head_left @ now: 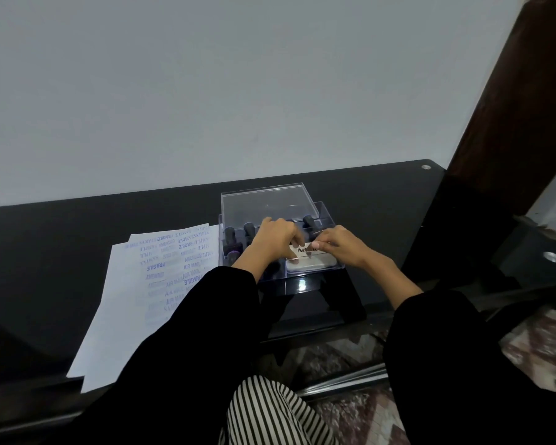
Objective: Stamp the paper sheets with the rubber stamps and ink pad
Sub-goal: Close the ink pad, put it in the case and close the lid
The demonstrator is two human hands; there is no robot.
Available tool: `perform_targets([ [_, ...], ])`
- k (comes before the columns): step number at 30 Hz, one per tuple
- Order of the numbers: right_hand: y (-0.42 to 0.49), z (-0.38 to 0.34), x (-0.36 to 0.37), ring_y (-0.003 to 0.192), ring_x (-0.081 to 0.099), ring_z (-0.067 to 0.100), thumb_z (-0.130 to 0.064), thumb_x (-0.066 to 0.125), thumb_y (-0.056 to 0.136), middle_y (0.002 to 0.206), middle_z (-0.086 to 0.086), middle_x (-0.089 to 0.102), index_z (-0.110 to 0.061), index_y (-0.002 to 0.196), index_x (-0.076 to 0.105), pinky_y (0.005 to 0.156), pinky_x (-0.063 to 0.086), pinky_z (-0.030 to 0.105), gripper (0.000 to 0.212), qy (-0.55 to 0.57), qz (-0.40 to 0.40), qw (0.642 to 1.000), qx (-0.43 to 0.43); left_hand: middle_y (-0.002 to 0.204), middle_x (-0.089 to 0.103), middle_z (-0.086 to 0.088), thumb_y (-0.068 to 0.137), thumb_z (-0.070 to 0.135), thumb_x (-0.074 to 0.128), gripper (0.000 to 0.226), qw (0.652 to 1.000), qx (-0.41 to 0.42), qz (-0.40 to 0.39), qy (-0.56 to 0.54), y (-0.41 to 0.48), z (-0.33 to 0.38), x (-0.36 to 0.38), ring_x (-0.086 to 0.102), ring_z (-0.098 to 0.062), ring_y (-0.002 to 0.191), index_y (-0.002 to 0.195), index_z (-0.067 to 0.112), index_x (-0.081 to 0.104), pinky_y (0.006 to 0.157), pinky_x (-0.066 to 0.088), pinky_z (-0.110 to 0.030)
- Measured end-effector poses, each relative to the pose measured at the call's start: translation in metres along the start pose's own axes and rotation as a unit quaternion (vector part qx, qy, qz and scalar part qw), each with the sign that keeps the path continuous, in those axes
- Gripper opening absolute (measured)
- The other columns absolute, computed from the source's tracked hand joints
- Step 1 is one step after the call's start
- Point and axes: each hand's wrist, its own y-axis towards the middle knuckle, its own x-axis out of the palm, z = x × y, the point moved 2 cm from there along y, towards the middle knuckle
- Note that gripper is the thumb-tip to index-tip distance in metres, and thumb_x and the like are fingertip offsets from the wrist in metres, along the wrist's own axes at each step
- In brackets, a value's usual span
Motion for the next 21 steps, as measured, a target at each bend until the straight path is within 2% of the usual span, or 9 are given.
perform_targets([
  [4,0.001,-0.004,0.0,0.112,0.041,0.021,-0.041,0.045,0.095,0.111,0.008,0.059,-0.015,0.101,0.071,0.094,0.041,0.043,0.037,-0.017,-0.001,1.0,0.011,0.108,0.067,0.008,0.078,0.033,0.071,0.026,1.0,0.011,0.005,0.028,0.001,-0.001,0.002,0.057,-0.016,0.107,0.103,0.027,0.07,0.1,0.031,-0.035],
  [7,0.003,-0.007,0.001,0.112,0.046,0.022,-0.04,0.046,0.095,0.109,0.011,0.059,-0.008,0.098,0.07,0.091,0.044,0.044,0.04,-0.025,0.008,1.0,0.01,0.109,0.067,0.005,0.082,0.031,0.066,0.021,1.0,0.018,0.005,0.025,0.001,0.0,0.004,0.057,-0.018,0.106,0.102,0.026,0.071,0.099,0.032,-0.034],
  [10,0.006,-0.008,0.002,0.094,0.057,0.027,-0.038,0.048,0.095,0.096,0.017,0.063,-0.006,0.092,0.07,0.081,0.046,0.042,0.039,-0.005,0.022,1.0,0.01,0.098,0.071,0.0,0.086,0.025,0.061,0.019,0.994,0.014,0.058,-0.092,-0.002,-0.005,0.004,0.064,-0.019,0.092,0.098,0.02,0.074,0.087,0.047,-0.031],
  [13,0.012,-0.011,-0.006,0.074,0.055,0.028,-0.033,0.05,0.094,0.078,0.015,0.06,-0.006,0.081,0.069,0.066,0.041,0.037,0.035,0.039,0.091,0.995,0.012,0.096,0.072,-0.005,0.088,0.017,0.057,0.019,0.971,-0.016,0.131,-0.202,-0.004,-0.016,-0.007,0.065,-0.019,0.089,0.098,0.014,0.073,0.079,0.051,-0.031],
  [15,0.022,-0.016,-0.015,0.076,0.058,0.028,-0.03,0.051,0.094,0.081,0.014,0.064,-0.006,0.084,0.071,0.069,0.044,0.037,0.033,0.065,0.149,0.987,0.005,0.101,0.071,-0.006,0.089,0.012,0.055,0.021,0.956,-0.033,0.174,-0.234,-0.002,-0.029,-0.017,0.064,-0.018,0.09,0.101,0.011,0.072,0.082,0.05,-0.029],
  [17,0.036,-0.02,-0.026,0.079,0.059,0.022,-0.027,0.051,0.094,0.084,0.006,0.065,-0.01,0.091,0.074,0.072,0.045,0.032,0.028,0.084,0.192,0.978,0.006,0.107,0.069,-0.006,0.09,0.01,0.053,0.022,0.941,-0.063,0.202,-0.265,0.002,-0.047,-0.027,0.061,-0.015,0.093,0.104,0.01,0.071,0.087,0.048,-0.027],
  [21,0.076,-0.021,-0.043,0.086,0.064,0.027,-0.023,0.052,0.094,0.092,0.012,0.071,-0.012,0.099,0.073,0.078,0.051,0.037,0.024,0.098,0.221,0.97,0.027,0.117,0.062,-0.011,0.092,0.012,0.052,0.025,0.928,-0.161,0.191,-0.275,0.016,-0.092,-0.033,0.059,-0.023,0.106,0.113,0.008,0.065,0.096,0.041,-0.029],
])
